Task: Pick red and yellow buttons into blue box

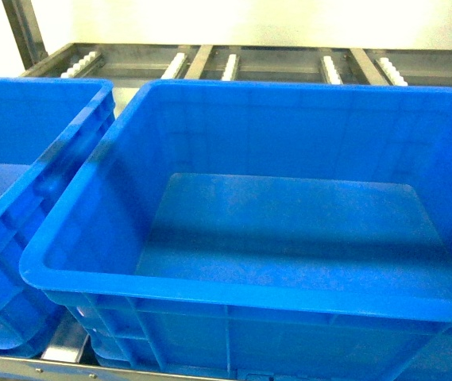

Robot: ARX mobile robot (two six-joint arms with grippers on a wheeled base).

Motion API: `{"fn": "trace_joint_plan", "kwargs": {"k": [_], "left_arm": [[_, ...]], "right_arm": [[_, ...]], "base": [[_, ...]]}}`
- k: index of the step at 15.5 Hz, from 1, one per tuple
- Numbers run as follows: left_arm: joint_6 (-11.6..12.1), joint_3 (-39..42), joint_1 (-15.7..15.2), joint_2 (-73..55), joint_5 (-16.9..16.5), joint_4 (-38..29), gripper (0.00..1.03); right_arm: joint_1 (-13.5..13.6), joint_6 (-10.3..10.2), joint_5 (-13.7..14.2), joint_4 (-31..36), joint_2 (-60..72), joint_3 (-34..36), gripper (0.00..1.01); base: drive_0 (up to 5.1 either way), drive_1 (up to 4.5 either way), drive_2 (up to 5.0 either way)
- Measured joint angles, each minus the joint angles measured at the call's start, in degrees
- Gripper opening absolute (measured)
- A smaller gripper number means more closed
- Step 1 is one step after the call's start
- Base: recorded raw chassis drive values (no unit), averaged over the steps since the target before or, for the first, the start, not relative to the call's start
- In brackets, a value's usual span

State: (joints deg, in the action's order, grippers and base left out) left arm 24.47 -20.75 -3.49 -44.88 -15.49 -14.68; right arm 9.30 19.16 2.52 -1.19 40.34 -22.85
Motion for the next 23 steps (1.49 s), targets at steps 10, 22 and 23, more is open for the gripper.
{"fn": "trace_joint_plan", "kwargs": {"k": [10,22,23], "left_arm": [[0.0,0.0,-0.1,0.0,0.3,0.1,0.29],[0.0,0.0,-0.1,0.0,0.3,0.1,0.29],[0.0,0.0,-0.1,0.0,0.3,0.1,0.29]], "right_arm": [[0.5,4.8,-6.0,1.8,9.7,-8.4,0.27],[12.1,10.5,3.4,15.4,34.5,-14.9,0.27],[12.0,10.9,3.7,16.1,35.8,-15.3,0.27]], "base": [[0.0,0.0,0.0],[0.0,0.0,0.0],[0.0,0.0,0.0]]}}
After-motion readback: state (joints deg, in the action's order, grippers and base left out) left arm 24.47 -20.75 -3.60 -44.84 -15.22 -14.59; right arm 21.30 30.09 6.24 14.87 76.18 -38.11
